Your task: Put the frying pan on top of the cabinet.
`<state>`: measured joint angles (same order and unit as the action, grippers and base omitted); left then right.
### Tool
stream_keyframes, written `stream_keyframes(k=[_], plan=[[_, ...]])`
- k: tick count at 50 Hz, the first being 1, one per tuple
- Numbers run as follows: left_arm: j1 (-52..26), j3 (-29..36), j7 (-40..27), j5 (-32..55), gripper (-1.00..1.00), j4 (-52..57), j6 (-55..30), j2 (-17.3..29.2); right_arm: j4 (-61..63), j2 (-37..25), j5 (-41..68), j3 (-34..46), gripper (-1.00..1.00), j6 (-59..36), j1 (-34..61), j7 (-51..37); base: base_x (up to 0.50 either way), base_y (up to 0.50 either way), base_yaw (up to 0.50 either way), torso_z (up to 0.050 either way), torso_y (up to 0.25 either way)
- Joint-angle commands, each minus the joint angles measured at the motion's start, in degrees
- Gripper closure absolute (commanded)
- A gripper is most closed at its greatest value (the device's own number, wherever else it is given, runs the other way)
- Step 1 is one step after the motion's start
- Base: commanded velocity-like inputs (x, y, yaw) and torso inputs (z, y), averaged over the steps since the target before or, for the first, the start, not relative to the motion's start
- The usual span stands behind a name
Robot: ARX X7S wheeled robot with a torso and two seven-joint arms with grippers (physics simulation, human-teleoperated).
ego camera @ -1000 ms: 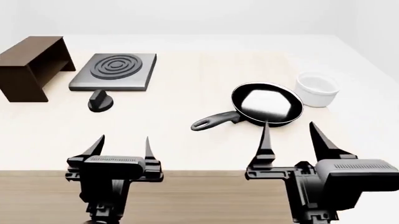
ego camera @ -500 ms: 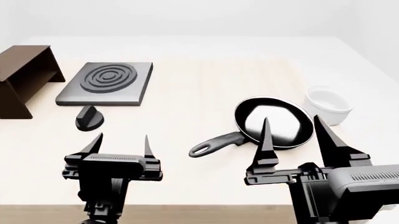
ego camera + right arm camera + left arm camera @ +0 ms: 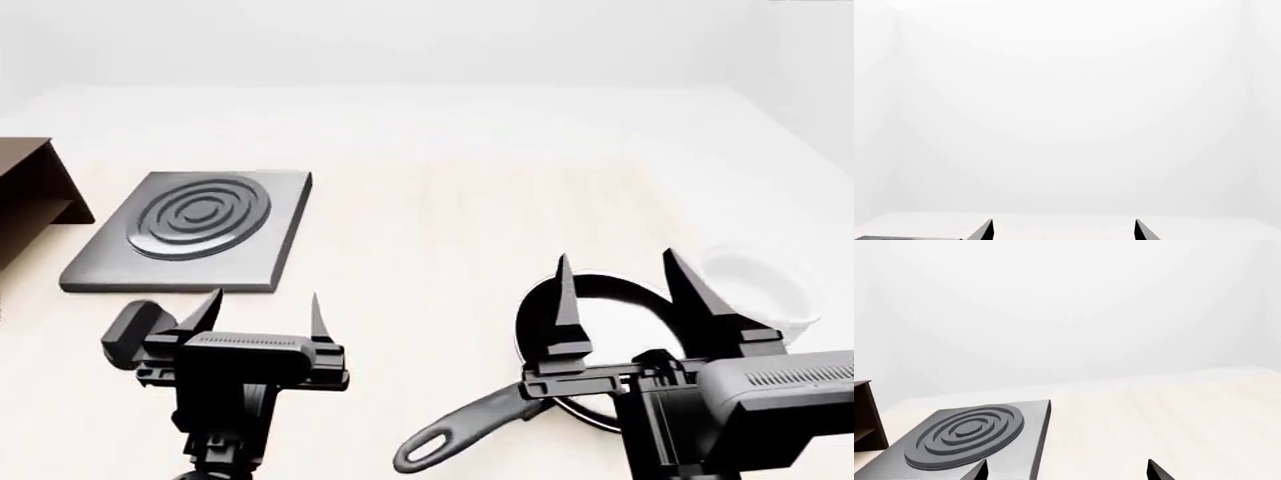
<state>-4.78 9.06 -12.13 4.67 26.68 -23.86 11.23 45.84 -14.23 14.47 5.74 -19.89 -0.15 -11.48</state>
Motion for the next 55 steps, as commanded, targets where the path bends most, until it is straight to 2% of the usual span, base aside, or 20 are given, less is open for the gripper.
stream_keyframes(k=[1, 24, 27, 29, 31, 32, 33, 34, 35, 37, 38, 39, 55], plan=[[0.2, 0.3, -0.4, 0.1, -1.00, -0.6, 0.5, 0.4, -0.7, -0.2, 0.8, 0.2, -1.00, 1.1, 0.0, -0.5, 0.50, -0.02, 0.00, 0.000, 0.000], [-0.3, 0.7, -1.0, 1.1, -1.00, 0.3, -1.3, 1.0, -2.2, -1.2, -0.5, 1.3, -1.00, 0.3, 1.0, -2.8, 0.02, 0.00, 0.00, 0.000, 0.000], [-2.4, 1.9, 3.3, 6.2, -1.00, 1.7, -11.7, 2.2, -2.4, -1.4, -0.6, 1.4, -1.00, -0.4, 1.3, -3.2, 0.00, 0.00, 0.00, 0.000, 0.000], [-5.0, 7.7, 7.0, 6.2, -1.00, 3.3, -21.0, 5.7, -2.7, -1.3, -0.6, 1.3, -1.00, -0.7, 1.5, -3.5, 0.00, 0.00, 0.00, 0.000, 0.000], [-5.9, 9.8, 8.3, 6.1, -1.00, 5.9, -23.7, 7.4, -2.8, -1.4, -0.5, 1.4, -1.00, -0.8, 1.5, -3.6, 0.00, 0.00, 0.00, 0.000, 0.000], [-6.9, 8.6, 10.7, 9.5, -1.00, 8.4, -27.3, 7.6, -2.8, -1.5, -0.5, 1.4, -1.00, -1.0, 1.5, -3.6, 0.00, 0.00, 0.00, 0.000, 0.000], [-9.8, 9.2, 15.2, 14.4, -1.00, 11.5, -35.5, 9.2, -2.9, -1.6, -0.5, 1.5, -1.00, -0.7, 1.4, -3.5, 0.00, 0.00, 0.00, 0.000, 0.000], [-10.6, 9.1, 16.9, 16.3, -1.00, 12.7, -37.4, 9.7, -2.9, -1.6, -0.4, 1.4, -1.00, -0.7, 1.5, -3.6, 0.00, 0.00, 0.00, 0.000, 0.000], [-11.6, 7.8, 18.2, 19.0, -1.00, 13.7, -41.1, 9.3, -2.9, -1.6, -0.3, 1.5, -1.00, -0.7, 1.5, -3.7, 0.00, 0.00, 0.00, 0.000, 0.000], [-15.4, 3.6, 20.0, 25.9, -1.00, 14.8, -55.0, 6.4, -2.9, -1.6, -0.3, 1.6, -1.00, -0.5, 1.5, -3.7, 0.00, 0.00, 0.00, 0.000, 0.000], [-16.3, 2.0, 20.6, 27.6, -1.00, 14.9, -57.8, 5.3, -3.0, -1.6, -0.3, 1.7, -1.00, -0.6, 1.6, -3.8, 0.00, 0.00, 0.00, 0.000, 0.000], [-18.5, 4.4, 22.5, 29.3, -1.00, 14.7, -60.8, 6.6, -3.0, -1.7, -0.5, 1.9, -1.00, -0.5, 1.6, -3.8, 0.00, 0.00, 0.00, 0.000, 0.000], [-24.9, 4.2, 25.4, 32.6, -1.00, 8.8, -62.5, 5.4, -3.3, -2.4, -0.2, 2.4, -1.00, -0.3, 1.3, -4.2, 0.00, 0.00, 0.00, 0.000, 0.000]])
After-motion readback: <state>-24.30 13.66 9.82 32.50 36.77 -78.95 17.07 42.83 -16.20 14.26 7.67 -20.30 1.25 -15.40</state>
